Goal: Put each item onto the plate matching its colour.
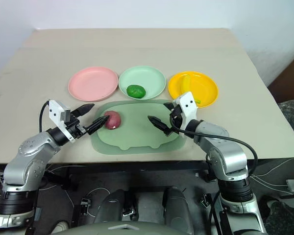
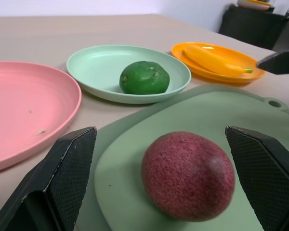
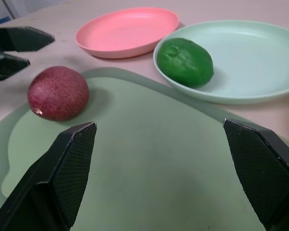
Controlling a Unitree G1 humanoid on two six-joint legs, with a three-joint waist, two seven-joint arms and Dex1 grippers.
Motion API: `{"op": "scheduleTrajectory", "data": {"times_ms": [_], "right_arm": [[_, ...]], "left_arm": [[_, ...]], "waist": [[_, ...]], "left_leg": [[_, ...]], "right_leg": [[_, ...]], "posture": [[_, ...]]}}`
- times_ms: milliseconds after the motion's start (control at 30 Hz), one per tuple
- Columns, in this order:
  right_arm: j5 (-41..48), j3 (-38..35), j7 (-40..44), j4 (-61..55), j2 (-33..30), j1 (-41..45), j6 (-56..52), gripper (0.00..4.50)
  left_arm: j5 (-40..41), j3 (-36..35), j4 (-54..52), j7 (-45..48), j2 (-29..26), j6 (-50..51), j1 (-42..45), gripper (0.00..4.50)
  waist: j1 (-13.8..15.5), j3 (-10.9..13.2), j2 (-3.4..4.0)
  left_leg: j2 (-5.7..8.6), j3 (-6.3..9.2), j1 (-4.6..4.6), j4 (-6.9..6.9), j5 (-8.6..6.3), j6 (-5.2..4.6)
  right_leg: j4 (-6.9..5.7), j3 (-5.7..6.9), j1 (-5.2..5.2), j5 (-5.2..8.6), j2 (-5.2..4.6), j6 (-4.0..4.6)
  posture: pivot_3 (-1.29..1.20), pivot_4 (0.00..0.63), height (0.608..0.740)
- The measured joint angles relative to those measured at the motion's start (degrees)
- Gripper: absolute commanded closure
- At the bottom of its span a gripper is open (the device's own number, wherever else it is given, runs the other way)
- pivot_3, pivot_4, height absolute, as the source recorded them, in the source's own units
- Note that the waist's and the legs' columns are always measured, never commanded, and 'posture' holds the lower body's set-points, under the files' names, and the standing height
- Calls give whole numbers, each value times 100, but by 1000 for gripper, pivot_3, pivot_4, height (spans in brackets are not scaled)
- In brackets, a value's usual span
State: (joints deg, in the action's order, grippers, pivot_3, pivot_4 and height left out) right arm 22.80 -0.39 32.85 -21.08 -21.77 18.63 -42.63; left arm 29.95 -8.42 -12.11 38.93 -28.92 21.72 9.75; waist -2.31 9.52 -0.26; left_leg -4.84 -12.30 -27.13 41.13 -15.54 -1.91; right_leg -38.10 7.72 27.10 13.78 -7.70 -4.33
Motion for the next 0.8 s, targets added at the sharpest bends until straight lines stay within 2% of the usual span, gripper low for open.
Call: {"op": "scheduleTrajectory", "data": {"times_ms": [367,567,667,767,800], "right_arm": [[-10,-66,-269,-5,-91,-24,89,48],[-8,-158,-400,-20,-181,-99,90,48],[-9,-193,-474,-45,-184,-128,90,0],[-7,-221,-529,-119,-196,-160,86,0],[-7,-229,-539,-121,-211,-162,84,0]], "left_arm": [[-175,395,830,313,226,27,582,0],[-298,652,908,534,199,105,702,0],[-318,701,985,600,171,262,844,552],[-330,701,1038,686,28,303,938,1397],[-336,700,1086,727,-7,297,938,1480]], "waist": [[2,-1,-3],[-1,-1,-3],[7,-2,-3],[2,-2,-3],[0,-2,-3]], "left_leg": [[2,2,2,4,4,-7],[1,3,4,4,5,-8],[1,3,3,6,5,-9],[1,4,6,6,5,-9],[1,4,7,6,5,-9]], "right_leg": [[0,1,-4,0,1,-1],[-1,1,-6,0,1,-1],[-1,1,-6,0,1,-1],[-1,1,-8,0,1,-1],[-1,1,-8,0,1,-1]], "posture": [[0,150,695],[0,150,695],[0,150,695],[0,150,695],[0,150,695]]}}
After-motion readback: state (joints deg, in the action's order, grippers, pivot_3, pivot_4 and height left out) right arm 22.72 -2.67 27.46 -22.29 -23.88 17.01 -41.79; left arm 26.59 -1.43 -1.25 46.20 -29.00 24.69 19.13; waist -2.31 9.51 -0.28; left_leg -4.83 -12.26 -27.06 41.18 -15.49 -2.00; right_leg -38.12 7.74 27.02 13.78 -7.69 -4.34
